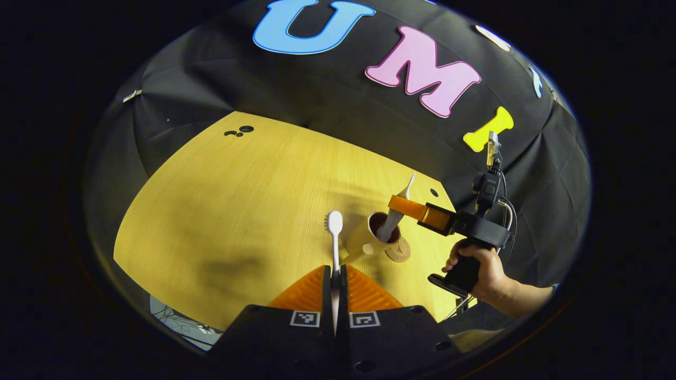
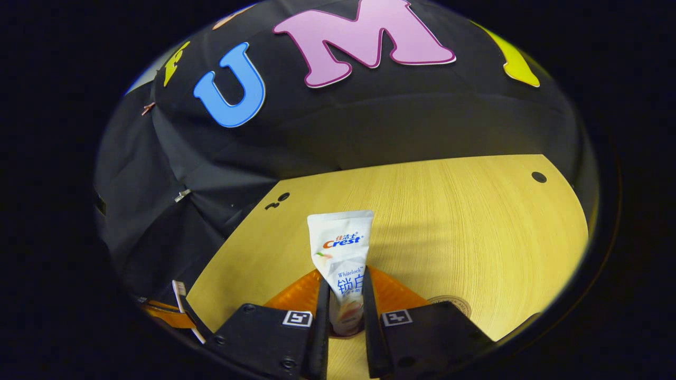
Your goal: Put the toothbrush and toothpaste on the desktop into the cup, then pick up the cup and place it on the coaster on the desktop.
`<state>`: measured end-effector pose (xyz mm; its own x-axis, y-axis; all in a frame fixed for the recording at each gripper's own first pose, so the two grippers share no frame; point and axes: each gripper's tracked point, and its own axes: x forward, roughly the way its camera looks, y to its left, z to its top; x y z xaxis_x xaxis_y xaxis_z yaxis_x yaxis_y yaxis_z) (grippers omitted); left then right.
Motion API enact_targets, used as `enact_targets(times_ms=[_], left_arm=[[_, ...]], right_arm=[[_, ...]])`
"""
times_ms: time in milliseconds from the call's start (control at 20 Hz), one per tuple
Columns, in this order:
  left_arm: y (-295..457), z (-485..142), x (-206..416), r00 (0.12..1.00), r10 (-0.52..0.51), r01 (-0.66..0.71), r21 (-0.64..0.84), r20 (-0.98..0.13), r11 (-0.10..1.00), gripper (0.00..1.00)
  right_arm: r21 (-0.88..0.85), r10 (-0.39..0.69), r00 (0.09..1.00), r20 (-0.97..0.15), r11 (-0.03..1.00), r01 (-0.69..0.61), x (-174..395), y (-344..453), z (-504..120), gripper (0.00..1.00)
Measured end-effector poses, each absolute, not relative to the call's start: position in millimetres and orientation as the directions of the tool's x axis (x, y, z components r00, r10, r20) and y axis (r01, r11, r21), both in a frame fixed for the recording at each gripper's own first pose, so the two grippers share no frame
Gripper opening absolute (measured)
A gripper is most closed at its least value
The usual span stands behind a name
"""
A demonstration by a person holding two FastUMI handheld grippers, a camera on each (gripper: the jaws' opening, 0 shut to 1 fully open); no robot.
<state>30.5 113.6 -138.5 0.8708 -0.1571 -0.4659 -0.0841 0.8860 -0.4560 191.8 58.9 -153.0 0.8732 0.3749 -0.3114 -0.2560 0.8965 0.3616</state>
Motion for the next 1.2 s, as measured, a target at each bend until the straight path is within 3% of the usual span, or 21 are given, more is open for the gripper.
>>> enact_targets(times_ms=[50,100,150,200,250,300,350,650,700,750,1200], left_arm=[[113.8,-137.5,30.4,0.871,-0.157,-0.086,-0.459,-0.465,0.884,0.06],[112.6,-137.7,30.3,0.872,-0.155,-0.088,-0.461,-0.464,0.883,0.06],[111.3,-137.0,31.6,0.873,-0.154,-0.090,-0.463,-0.463,0.882,0.06],[110.8,-136.9,31.4,0.874,-0.154,-0.090,-0.465,-0.461,0.881,0.06],[109.9,-137.7,30.2,0.874,-0.154,-0.090,-0.465,-0.461,0.881,0.06],[108.5,-135.6,32.7,0.876,-0.152,-0.089,-0.464,-0.457,0.882,0.06],[106.9,-133.0,33.6,0.879,-0.153,-0.086,-0.464,-0.452,0.881,0.06],[89.3,-114.5,51.6,0.895,-0.176,-0.037,-0.462,-0.409,0.886,0.06],[85.7,-110.8,57.8,0.898,-0.183,-0.026,-0.465,-0.399,0.885,0.06],[83.4,-106.5,63.2,0.902,-0.190,-0.015,-0.466,-0.389,0.885,0.06],[66.7,-65.1,128.2,0.934,-0.225,0.078,-0.454,-0.279,0.887,0.06]], right_arm=[[0.368,0.382,0.867,-0.319,0.893,-0.258,190.6,61.4,-157.9,0.36],[0.380,0.390,0.860,-0.330,0.888,-0.258,183.7,61.3,-159.9,0.22],[0.396,0.402,0.850,-0.340,0.881,-0.259,178.9,63.1,-163.8,0.22],[0.408,0.409,0.844,-0.346,0.876,-0.258,174.6,64.0,-166.6,0.42],[0.418,0.415,0.841,-0.348,0.872,-0.257,169.7,63.5,-168.2,0.34],[0.431,0.416,0.842,-0.342,0.866,-0.253,165.6,62.9,-167.2,0.54],[0.450,0.415,0.844,-0.340,0.860,-0.242,160.7,59.1,-164.7,0.55],[0.478,0.378,0.870,-0.317,0.856,-0.197,126.2,31.0,-162.7,0.57],[0.471,0.367,0.872,-0.324,0.862,-0.187,117.4,24.5,-167.9,0.41],[0.475,0.366,0.869,-0.332,0.861,-0.181,108.8,20.4,-172.4,0.58],[0.489,0.284,0.851,-0.442,0.872,-0.037,45.8,-39.3,-216.5,0.58]])
